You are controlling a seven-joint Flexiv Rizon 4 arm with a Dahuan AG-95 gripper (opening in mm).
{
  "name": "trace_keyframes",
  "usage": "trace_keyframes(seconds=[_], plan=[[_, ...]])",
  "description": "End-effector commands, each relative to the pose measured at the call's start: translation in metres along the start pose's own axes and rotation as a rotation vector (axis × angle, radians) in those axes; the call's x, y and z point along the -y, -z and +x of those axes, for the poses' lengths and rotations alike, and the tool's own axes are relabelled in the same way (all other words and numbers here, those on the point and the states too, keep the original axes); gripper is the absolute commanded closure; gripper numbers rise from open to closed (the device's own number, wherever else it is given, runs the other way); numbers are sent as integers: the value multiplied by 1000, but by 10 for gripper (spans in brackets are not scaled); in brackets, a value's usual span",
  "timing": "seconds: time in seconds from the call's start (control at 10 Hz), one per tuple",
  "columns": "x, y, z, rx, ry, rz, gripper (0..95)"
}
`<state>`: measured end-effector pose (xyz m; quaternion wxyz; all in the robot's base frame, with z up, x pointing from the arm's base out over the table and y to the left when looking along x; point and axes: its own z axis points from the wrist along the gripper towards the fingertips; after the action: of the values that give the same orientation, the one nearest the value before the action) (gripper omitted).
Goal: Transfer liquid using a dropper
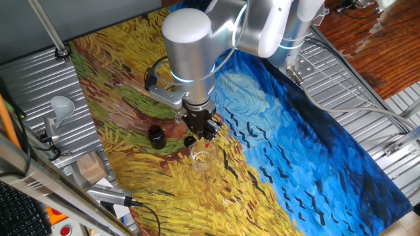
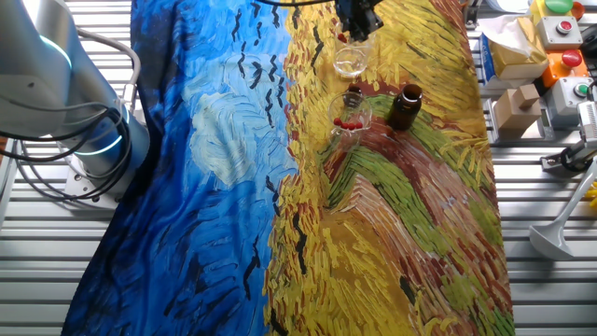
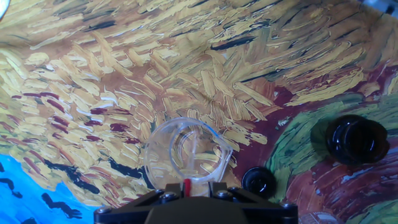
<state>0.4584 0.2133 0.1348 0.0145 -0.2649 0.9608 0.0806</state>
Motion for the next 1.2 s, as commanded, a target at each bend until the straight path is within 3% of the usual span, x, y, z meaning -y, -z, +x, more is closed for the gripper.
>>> trace_keyframes(seconds=[0.1,0.5,1.0,1.2], plan=[[0,1,1,2,-4,-2,760],[0,1,1,-5,-36,-3,760],[0,2,1,-8,-29,23,760],[0,2,1,-42,25,56,760]])
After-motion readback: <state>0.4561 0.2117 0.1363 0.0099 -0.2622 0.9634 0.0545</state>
